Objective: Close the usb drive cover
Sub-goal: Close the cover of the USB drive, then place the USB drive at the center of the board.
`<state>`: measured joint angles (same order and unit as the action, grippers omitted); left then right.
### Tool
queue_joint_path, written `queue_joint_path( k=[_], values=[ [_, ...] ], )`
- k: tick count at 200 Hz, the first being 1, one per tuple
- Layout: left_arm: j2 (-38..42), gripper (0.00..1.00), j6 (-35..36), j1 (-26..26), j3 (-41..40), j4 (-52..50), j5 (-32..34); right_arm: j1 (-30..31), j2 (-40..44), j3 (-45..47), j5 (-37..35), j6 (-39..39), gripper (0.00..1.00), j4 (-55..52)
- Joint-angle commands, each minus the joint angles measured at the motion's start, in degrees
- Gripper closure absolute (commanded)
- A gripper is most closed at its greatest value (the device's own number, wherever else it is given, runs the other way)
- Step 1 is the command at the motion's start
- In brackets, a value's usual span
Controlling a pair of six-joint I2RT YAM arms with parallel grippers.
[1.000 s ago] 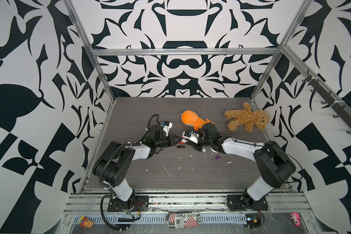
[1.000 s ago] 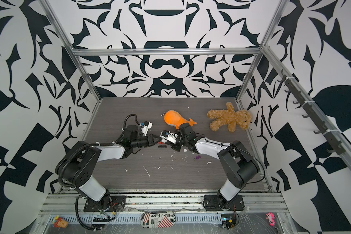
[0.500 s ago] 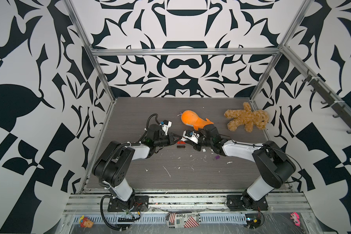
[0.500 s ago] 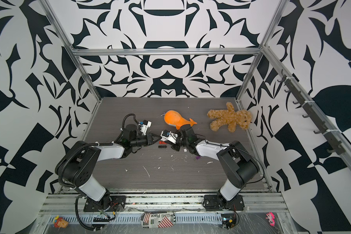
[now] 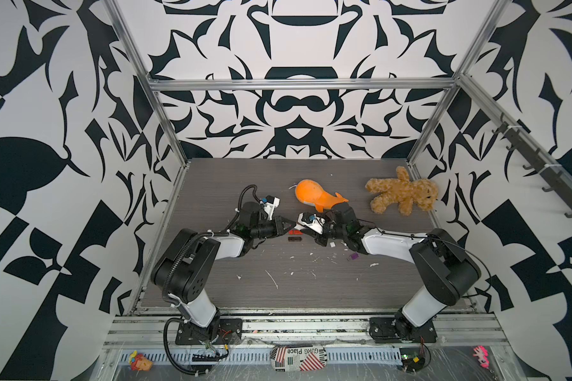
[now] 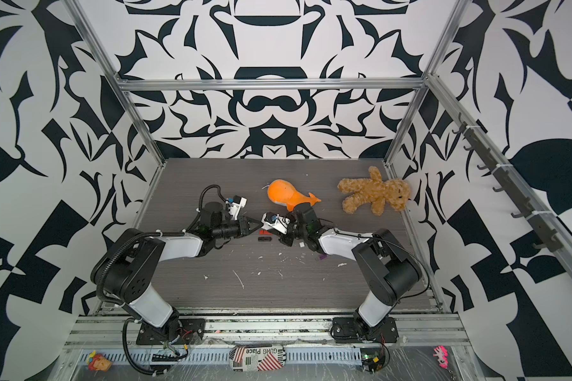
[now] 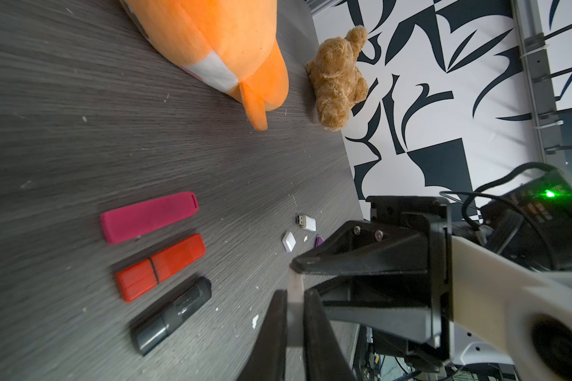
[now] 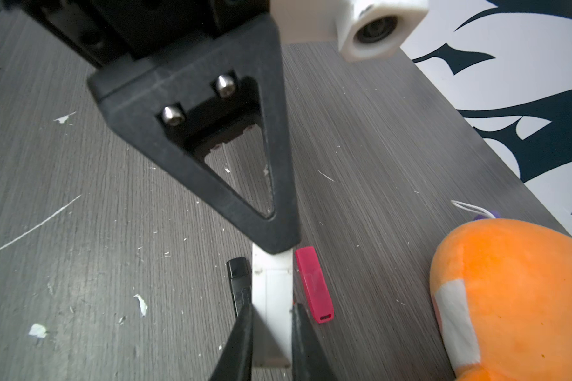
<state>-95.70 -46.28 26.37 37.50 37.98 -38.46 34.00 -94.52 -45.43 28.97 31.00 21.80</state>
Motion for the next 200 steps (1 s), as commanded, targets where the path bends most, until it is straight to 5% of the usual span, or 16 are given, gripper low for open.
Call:
queue_joint_path(
  k=[1,63,143,200],
  values=[
    [0.1,0.84,2.3,2.7,1.5,-7.1,-4.5,1.9,2.1,-6.5,6.0,1.4,0.95,6.8],
    [5.5,0.75,6.2,0.0,2.8,-13.4,-2.8,2.0,5.6,-1.6,0.4,6.3,0.95,-6.6],
    [11.7,0.39,10.9,-0.9,2.6,-20.3,0.2,2.0,3.8,-3.5,-2.6,8.2,0.93,-14.9],
    [19.3,0.36,17.0,-6.3,3.2,-31.4,6.4,4.5,-0.6,-8.4,-4.4,11.9,0.93,-24.7]
  ],
)
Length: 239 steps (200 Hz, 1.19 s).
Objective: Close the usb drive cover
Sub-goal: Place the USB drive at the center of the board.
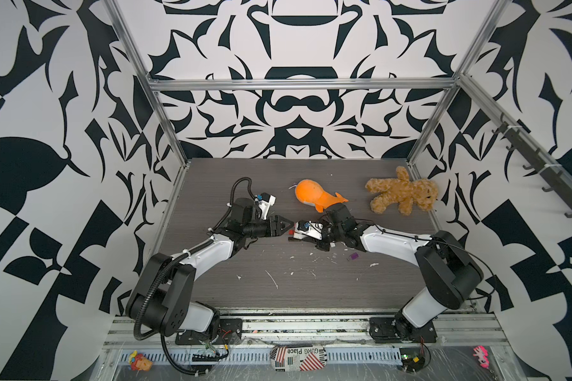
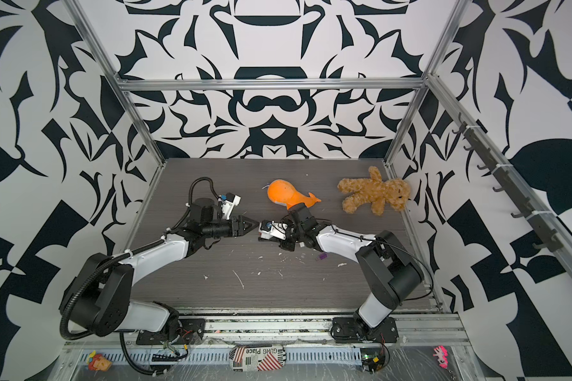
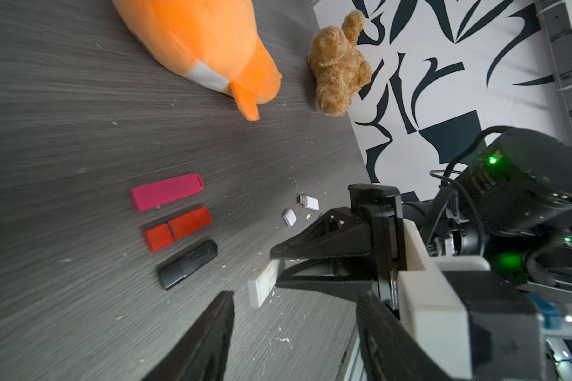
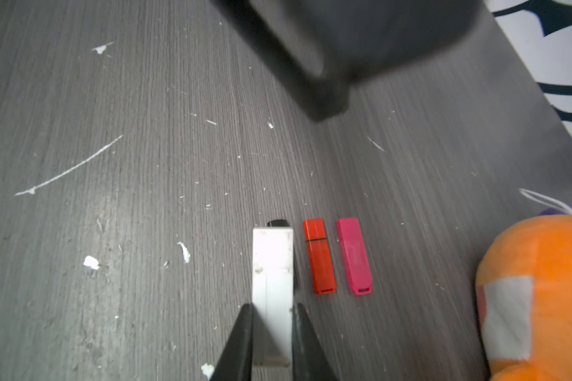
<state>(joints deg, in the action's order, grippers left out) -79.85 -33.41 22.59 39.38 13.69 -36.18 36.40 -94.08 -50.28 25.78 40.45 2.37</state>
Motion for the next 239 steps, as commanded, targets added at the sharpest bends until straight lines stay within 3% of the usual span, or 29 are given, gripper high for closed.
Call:
queue_joint_path(
  k=[1,56,195,239],
  values=[
    [3.6,0.36,4.2,-2.6,1.4,-7.3,4.2,2.2,-1.1,-3.6,-1.2,2.5,0.93,-5.4],
    [9.2,0.38,9.3,-6.5,2.4,-14.8,7.4,5.4,-7.8,-9.5,-3.9,3.4,0.92,-10.8],
    [7.4,0.41,9.3,-6.8,1.5,-14.6,5.8,6.0,-12.8,-14.3,-7.9,3.8,0.89,-16.0],
    [7.4,0.42,9.1,-6.7,1.4,-14.4,5.6,6.2,-13.4,-15.1,-8.0,3.3,0.79,-16.4]
  ],
)
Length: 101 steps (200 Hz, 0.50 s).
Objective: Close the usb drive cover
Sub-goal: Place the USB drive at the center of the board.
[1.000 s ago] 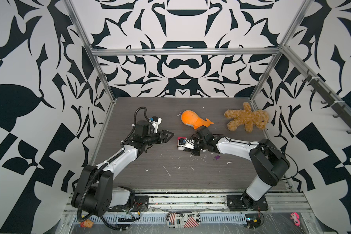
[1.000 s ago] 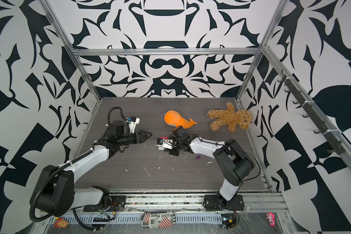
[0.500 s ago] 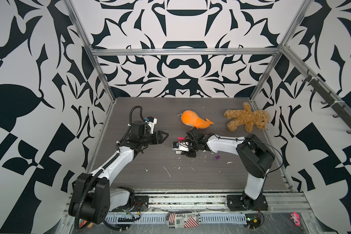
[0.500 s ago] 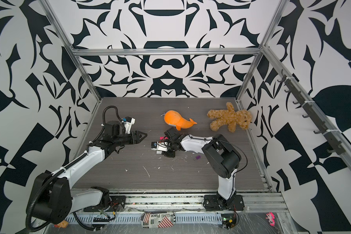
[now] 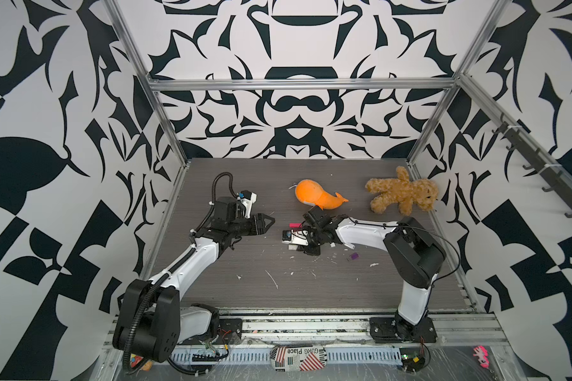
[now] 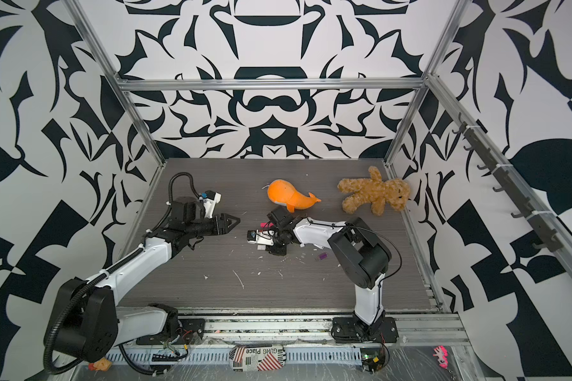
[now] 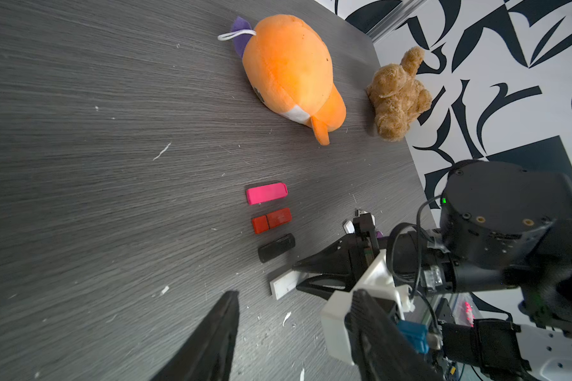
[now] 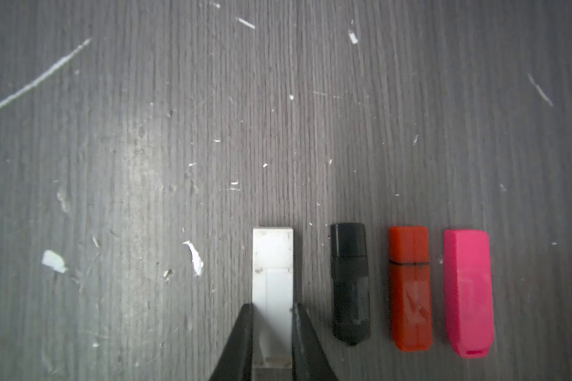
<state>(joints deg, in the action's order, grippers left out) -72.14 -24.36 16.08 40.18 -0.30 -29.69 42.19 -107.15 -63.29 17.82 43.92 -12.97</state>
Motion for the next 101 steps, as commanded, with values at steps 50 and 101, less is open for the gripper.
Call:
queue_joint_path(
  k=[50,101],
  values=[
    [0.3,0.41,-0.3,-0.2,-0.1,-0.3,-1.0,0.5,0.0,-2.8,-0.3,-0.6,0.7,-1.2],
    [0.5,0.43,-0.5,-0.1,0.2,-0.2,-1.2,0.3,5.5,-1.1,-0.2,-1.9,0.68,2.2]
  ],
)
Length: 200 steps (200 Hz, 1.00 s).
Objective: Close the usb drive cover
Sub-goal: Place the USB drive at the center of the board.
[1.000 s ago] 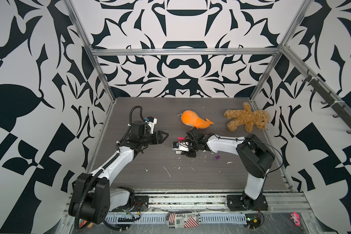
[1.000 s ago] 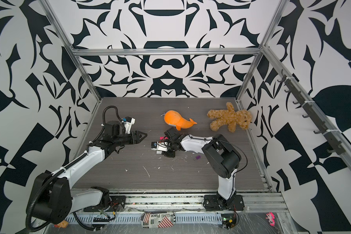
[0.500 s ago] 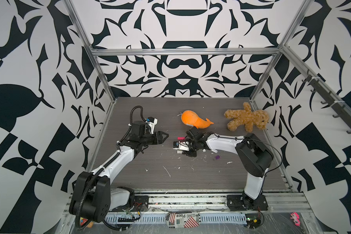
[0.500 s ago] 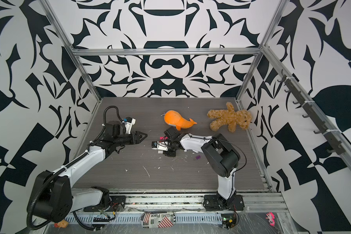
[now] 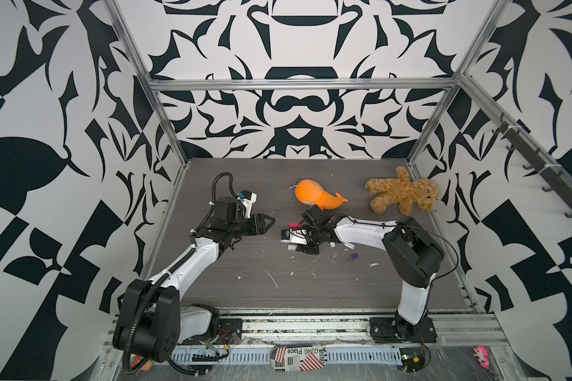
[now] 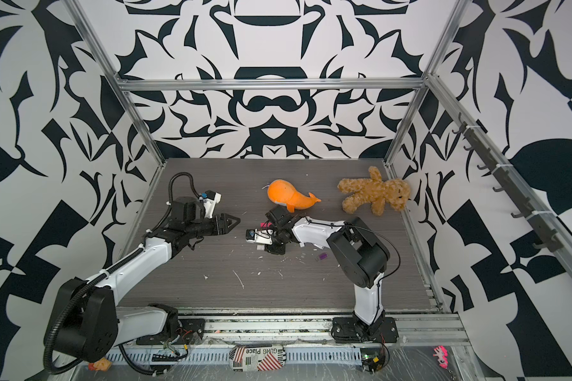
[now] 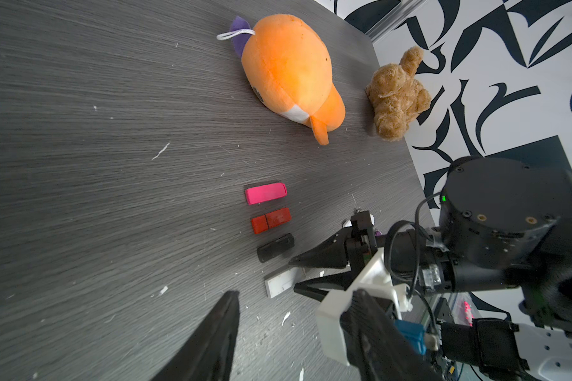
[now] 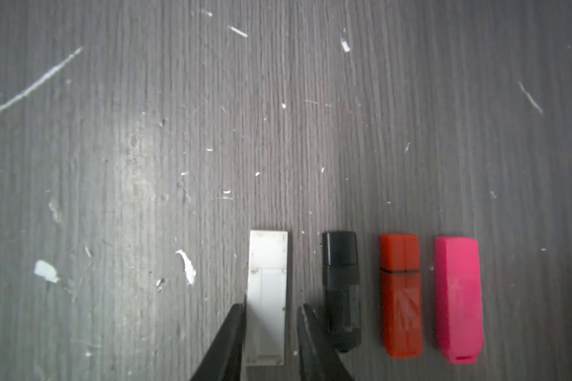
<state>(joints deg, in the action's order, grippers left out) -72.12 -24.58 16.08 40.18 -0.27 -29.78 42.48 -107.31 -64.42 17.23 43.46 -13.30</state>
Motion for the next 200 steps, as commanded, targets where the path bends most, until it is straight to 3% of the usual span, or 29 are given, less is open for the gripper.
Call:
queue_joint_path(
  k=[1,42,100,136,200],
  values=[
    [0.4,0.43,-0.3,-0.1,0.3,-0.3,-1.2,0.1,6.0,0.2,0.3,-1.5,0.68,2.7],
    [-2.9,0.44,-1.1,2.7,1.5,1.8,-1.4,-2.6,15.2,4.0,0.6,-3.5,0.67,0.9],
    [-8.7,0.45,-1.7,9.2,6.6,4.0,0.1,-11.2,25.9,13.0,-0.1,-4.6,0.67,-3.7],
    [-13.9,0.45,1.5,10.0,11.4,5.0,-2.4,-15.9,27.0,16.6,-2.1,-6.8,0.67,-3.1],
    [-20.1,0.44,6.2,10.0,19.1,3.4,-6.8,-16.5,24.0,16.4,-8.8,-6.1,0.66,-4.9]
  ],
)
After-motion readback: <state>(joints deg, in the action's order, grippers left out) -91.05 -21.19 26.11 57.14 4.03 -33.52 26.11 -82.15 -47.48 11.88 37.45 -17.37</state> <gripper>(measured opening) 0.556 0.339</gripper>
